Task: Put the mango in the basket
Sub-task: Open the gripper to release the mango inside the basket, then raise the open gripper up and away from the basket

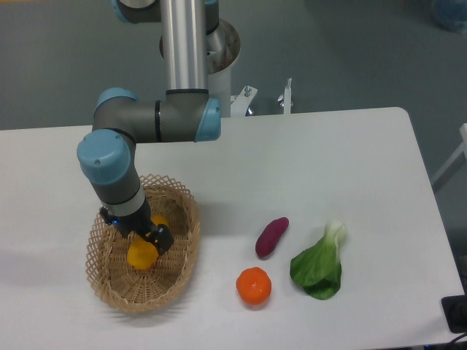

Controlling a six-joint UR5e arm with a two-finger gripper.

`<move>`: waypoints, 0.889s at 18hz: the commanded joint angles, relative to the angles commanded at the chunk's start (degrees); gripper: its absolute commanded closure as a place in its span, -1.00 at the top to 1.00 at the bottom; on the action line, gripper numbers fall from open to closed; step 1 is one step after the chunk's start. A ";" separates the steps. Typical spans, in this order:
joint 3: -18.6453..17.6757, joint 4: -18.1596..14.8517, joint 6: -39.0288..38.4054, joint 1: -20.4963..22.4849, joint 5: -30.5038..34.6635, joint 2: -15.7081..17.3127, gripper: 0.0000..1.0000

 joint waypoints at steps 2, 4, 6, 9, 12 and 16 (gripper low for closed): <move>0.53 -0.36 3.68 1.84 2.37 1.49 1.00; 1.06 -1.49 6.41 4.48 2.38 3.34 1.00; 1.41 -4.47 8.35 7.73 1.94 5.62 1.00; 2.81 -7.03 14.31 11.86 0.45 7.04 1.00; 7.36 -11.93 18.71 15.82 -1.74 7.74 1.00; 14.84 -20.65 22.59 20.13 -4.64 7.48 1.00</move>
